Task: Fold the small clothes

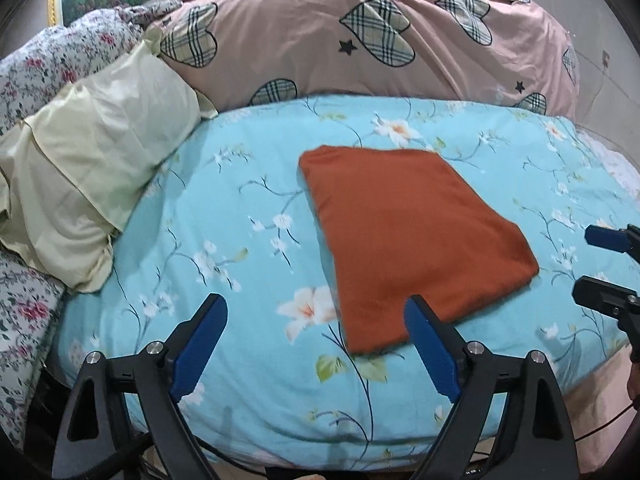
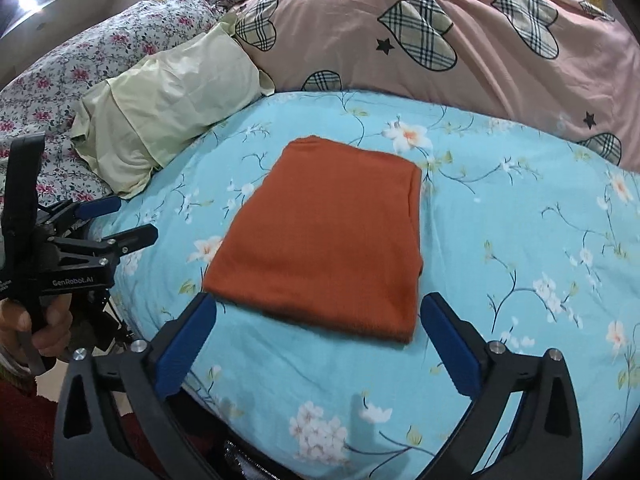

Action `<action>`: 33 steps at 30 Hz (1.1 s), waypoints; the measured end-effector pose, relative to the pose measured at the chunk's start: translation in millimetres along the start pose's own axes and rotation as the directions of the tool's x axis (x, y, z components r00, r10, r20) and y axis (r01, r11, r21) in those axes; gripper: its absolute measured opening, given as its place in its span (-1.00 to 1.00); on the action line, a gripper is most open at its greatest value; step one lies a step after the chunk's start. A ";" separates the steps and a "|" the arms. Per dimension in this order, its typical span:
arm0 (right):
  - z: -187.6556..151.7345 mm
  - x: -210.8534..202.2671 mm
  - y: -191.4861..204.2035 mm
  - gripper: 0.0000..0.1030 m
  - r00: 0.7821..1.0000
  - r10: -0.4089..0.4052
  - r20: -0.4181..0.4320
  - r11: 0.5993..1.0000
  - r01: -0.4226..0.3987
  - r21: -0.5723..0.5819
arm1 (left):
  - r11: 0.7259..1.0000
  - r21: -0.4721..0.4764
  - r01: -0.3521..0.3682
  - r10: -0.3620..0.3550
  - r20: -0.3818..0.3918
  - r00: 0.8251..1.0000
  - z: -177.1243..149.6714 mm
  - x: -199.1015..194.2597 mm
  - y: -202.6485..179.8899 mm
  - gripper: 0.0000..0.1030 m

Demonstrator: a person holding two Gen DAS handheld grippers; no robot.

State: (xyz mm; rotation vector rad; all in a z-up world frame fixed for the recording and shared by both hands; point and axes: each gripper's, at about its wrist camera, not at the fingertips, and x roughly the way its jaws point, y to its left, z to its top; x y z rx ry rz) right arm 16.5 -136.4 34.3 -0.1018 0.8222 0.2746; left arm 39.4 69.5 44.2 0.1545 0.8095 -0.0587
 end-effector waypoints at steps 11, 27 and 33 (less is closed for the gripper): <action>-16.6 53.4 -8.5 0.99 0.991 0.036 -0.129 0.997 -0.028 0.066 | 0.999 0.034 -0.011 0.015 -0.105 0.994 -16.5 41.7 -15.5 0.87; 1.7 61.2 -27.9 0.99 0.993 0.019 -0.119 0.995 -0.008 0.099 | 1.000 0.013 -0.019 0.020 -0.113 0.993 -3.0 51.1 -13.7 0.87; -0.1 57.0 -26.3 0.99 0.992 0.024 -0.121 0.996 -0.013 0.091 | 1.000 0.015 -0.016 0.018 -0.116 0.993 -3.0 45.8 -15.6 0.87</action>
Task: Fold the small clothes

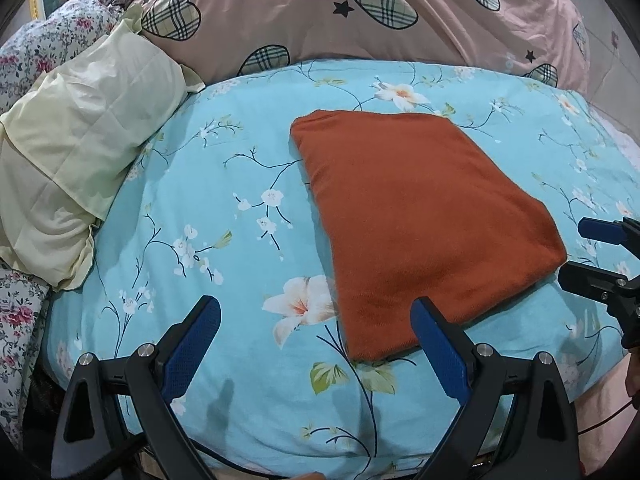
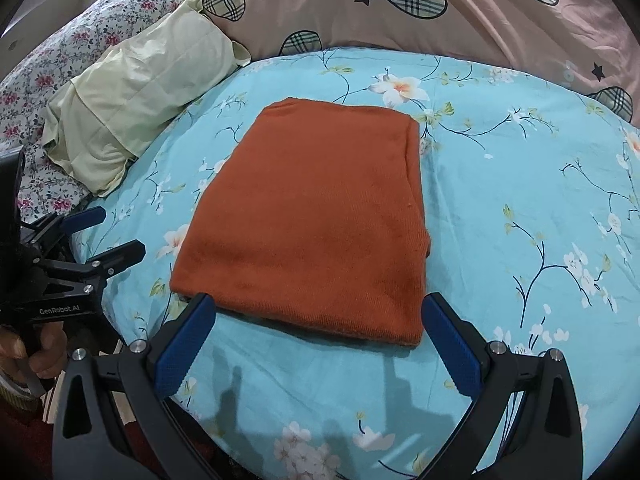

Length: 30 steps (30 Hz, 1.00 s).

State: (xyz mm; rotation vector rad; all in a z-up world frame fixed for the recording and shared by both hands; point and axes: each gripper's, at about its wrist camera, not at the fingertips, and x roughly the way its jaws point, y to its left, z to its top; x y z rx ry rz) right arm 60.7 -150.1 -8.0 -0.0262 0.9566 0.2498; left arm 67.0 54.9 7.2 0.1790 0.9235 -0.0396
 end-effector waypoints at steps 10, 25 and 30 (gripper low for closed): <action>-8.7 -6.2 0.6 0.99 1.000 -0.002 -0.003 1.000 0.002 0.004 | 1.000 0.006 -0.002 0.002 -0.004 1.000 -4.5 -5.0 -4.8 0.87; -11.3 -10.8 3.1 0.99 1.000 0.006 0.000 1.000 -0.006 0.005 | 1.000 0.007 -0.008 0.008 0.001 1.000 -7.4 -11.1 -11.6 0.87; -11.7 -12.2 8.0 0.99 1.000 0.006 0.003 1.000 -0.006 0.002 | 1.000 0.009 -0.010 0.010 0.005 1.000 -8.9 -13.2 -13.5 0.87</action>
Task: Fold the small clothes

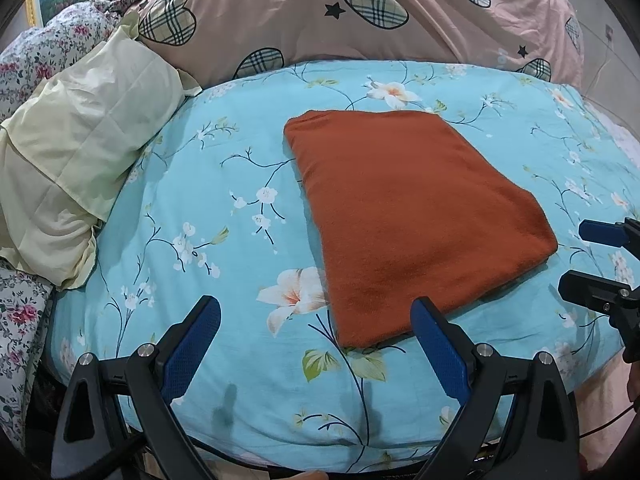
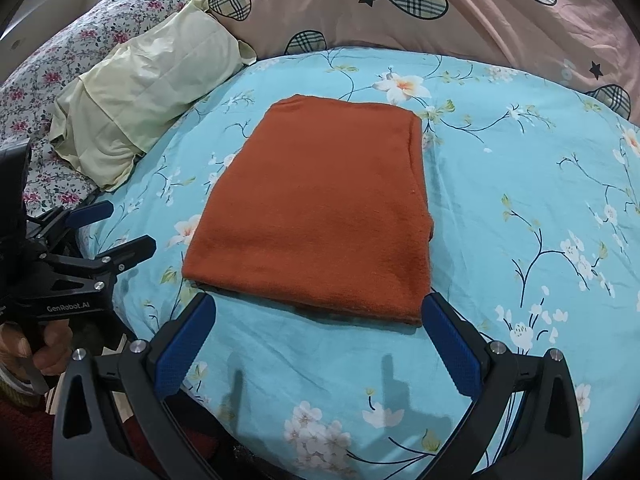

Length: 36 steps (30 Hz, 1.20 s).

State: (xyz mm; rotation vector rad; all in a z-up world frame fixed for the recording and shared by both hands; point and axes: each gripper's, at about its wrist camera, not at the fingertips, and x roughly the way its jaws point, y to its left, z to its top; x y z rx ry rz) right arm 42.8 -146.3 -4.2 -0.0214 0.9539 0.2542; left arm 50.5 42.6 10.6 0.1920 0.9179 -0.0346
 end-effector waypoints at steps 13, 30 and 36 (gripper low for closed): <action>0.8 -1.1 2.5 0.99 1.000 0.001 0.002 1.000 -0.001 -0.001 | 1.000 -0.003 -0.004 0.004 0.009 1.000 -0.7 -3.7 -0.2 0.87; 1.5 -2.1 7.0 0.99 1.000 -0.002 0.000 1.000 0.002 -0.005 | 1.000 -0.007 0.000 0.000 0.014 1.000 -0.8 -4.0 0.7 0.87; 2.2 -1.1 6.9 0.99 1.000 -0.002 0.000 1.000 0.002 -0.005 | 1.000 -0.010 0.000 0.000 0.014 1.000 -0.9 -4.4 0.8 0.87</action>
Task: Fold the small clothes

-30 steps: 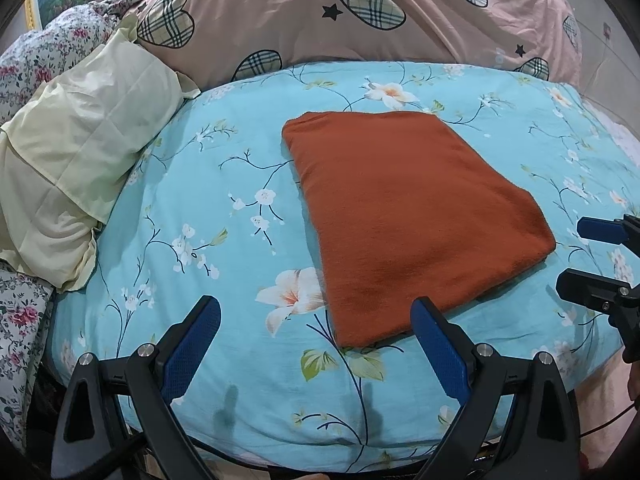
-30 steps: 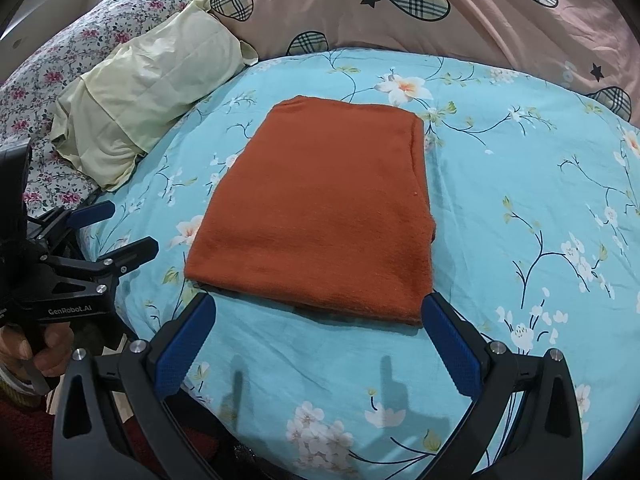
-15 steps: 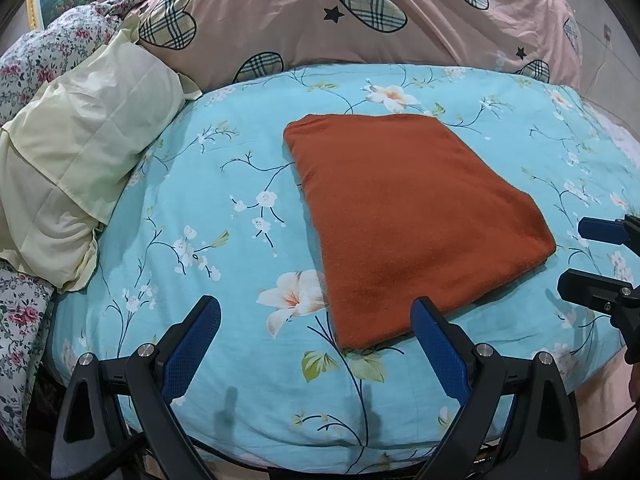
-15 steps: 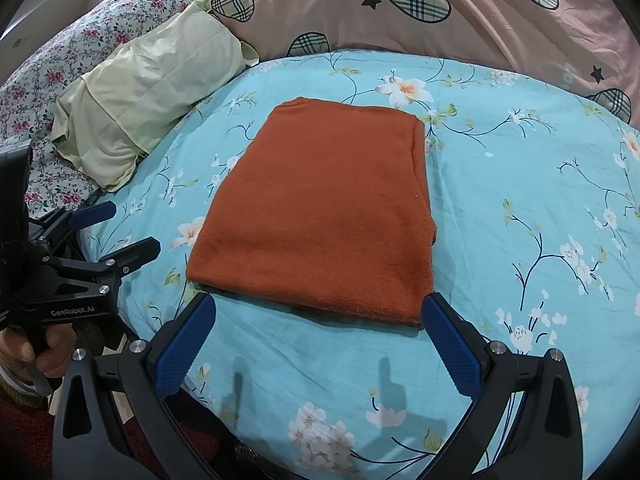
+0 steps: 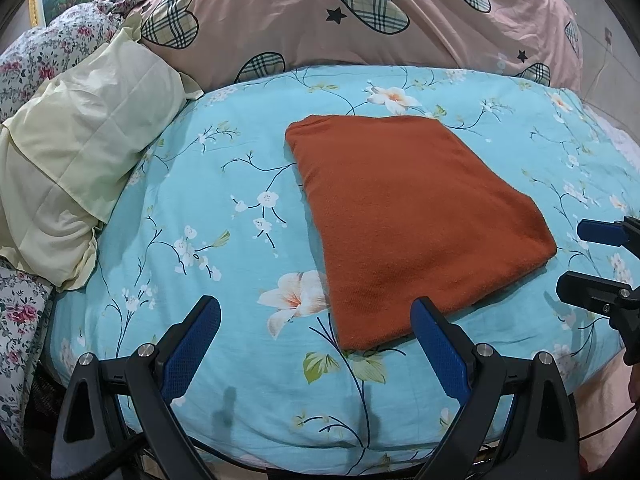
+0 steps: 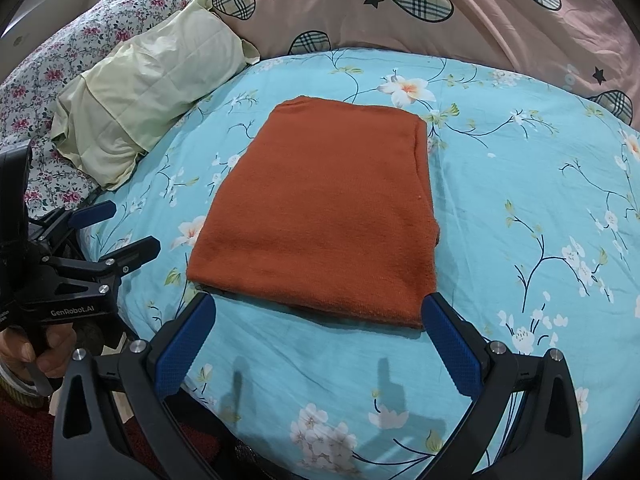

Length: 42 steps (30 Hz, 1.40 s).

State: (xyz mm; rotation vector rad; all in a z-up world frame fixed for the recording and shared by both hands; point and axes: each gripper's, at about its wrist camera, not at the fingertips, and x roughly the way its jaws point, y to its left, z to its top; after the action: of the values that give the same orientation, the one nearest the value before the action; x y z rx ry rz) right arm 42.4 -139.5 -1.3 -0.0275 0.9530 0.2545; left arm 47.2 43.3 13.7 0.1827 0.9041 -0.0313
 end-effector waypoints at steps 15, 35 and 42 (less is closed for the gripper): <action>6.7 -0.8 -0.1 0.99 1.000 0.003 0.007 1.000 -0.003 -0.009 | 1.000 0.001 -0.002 0.002 0.004 1.000 1.0 -0.4 -4.4 0.87; 27.1 18.2 -16.5 0.99 1.000 -0.003 -0.012 1.000 0.003 -0.015 | 0.999 0.010 -0.034 0.034 0.024 0.999 15.6 10.7 -6.5 0.87; 40.5 34.5 -19.3 0.99 1.000 -0.008 -0.022 0.999 0.008 -0.034 | 0.998 0.029 -0.048 0.047 0.029 0.998 29.5 24.7 -8.9 0.87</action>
State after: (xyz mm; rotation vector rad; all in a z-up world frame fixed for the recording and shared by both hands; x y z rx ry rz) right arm 98.4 -145.7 -7.4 -0.0652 0.9701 0.2633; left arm 84.5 30.7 10.8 0.2309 0.8713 -0.0035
